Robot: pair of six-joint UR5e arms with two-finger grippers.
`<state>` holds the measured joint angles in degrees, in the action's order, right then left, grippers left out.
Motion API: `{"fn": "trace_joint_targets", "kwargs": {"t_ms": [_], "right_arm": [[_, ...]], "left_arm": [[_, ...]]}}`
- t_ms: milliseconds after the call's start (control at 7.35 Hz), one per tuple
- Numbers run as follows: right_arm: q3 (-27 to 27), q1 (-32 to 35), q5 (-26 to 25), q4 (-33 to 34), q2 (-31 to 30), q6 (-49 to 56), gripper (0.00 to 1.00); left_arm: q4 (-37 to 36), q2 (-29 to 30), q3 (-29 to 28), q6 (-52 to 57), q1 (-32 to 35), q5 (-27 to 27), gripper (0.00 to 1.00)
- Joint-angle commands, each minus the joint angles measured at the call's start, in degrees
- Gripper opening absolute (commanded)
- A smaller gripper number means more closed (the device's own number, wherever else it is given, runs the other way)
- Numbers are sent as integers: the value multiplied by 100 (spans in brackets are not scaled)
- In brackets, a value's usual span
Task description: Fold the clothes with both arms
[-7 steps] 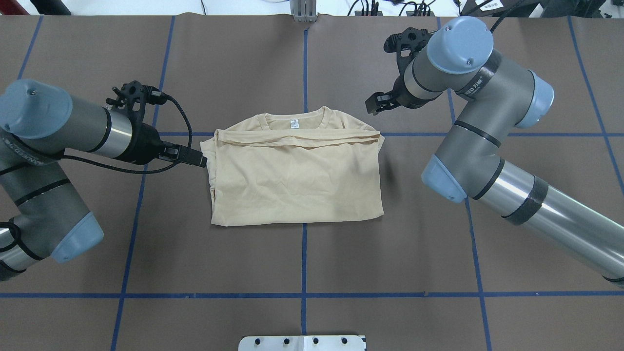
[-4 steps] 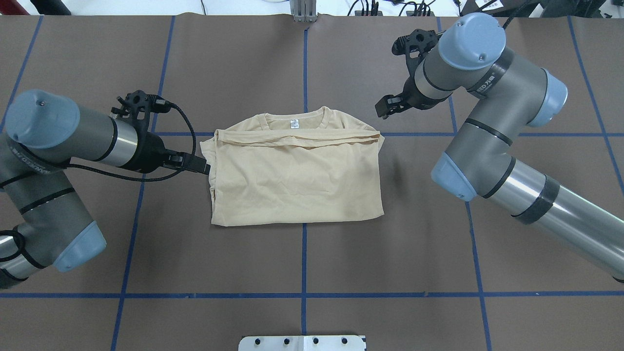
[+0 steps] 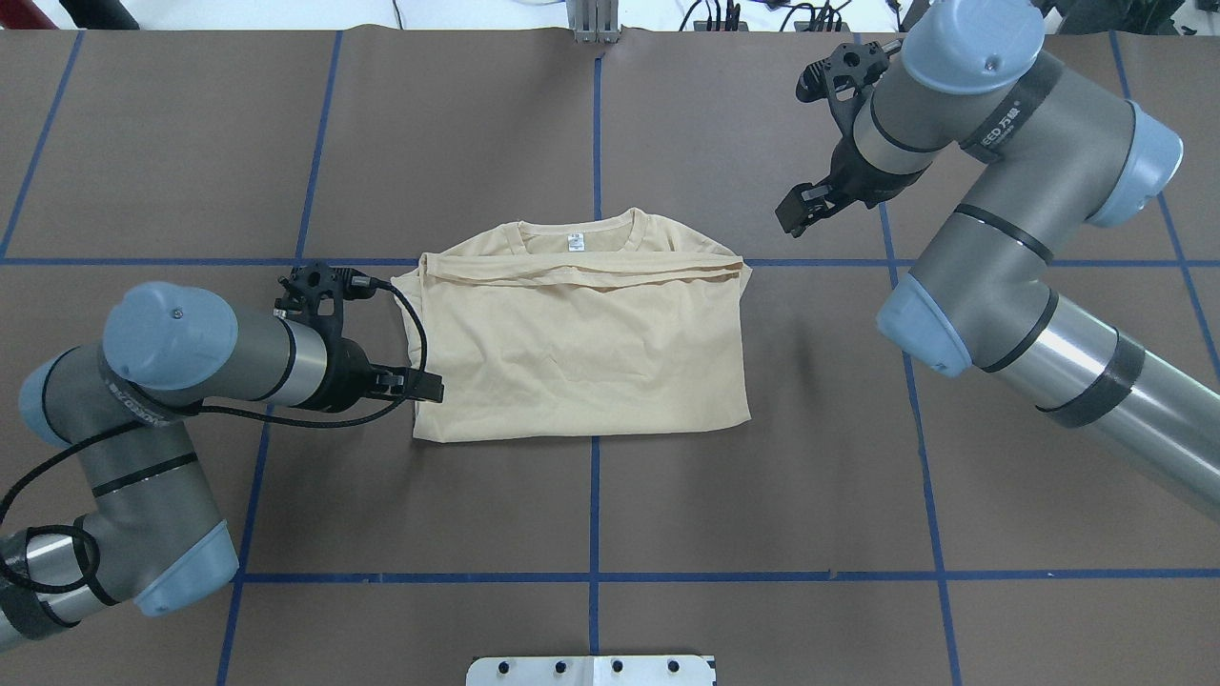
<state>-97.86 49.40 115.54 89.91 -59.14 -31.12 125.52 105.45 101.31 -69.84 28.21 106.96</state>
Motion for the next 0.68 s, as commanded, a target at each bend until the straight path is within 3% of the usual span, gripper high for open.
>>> {"fn": "trace_joint_targets", "kwargs": {"t_ms": [0,408,544], "right_arm": [[-14,-1,4,-17,-10,-16,100],[-14,-1,4,-17,-10,-25,100],[-14,-1,4,-17,-10,-25,100]], "left_arm": [[-18,46,-76,-56,-122,-61,67],[-18,63,-199,-48,-193,-61,66],[-27,98,-199,-48,-193,-61,56]]}}
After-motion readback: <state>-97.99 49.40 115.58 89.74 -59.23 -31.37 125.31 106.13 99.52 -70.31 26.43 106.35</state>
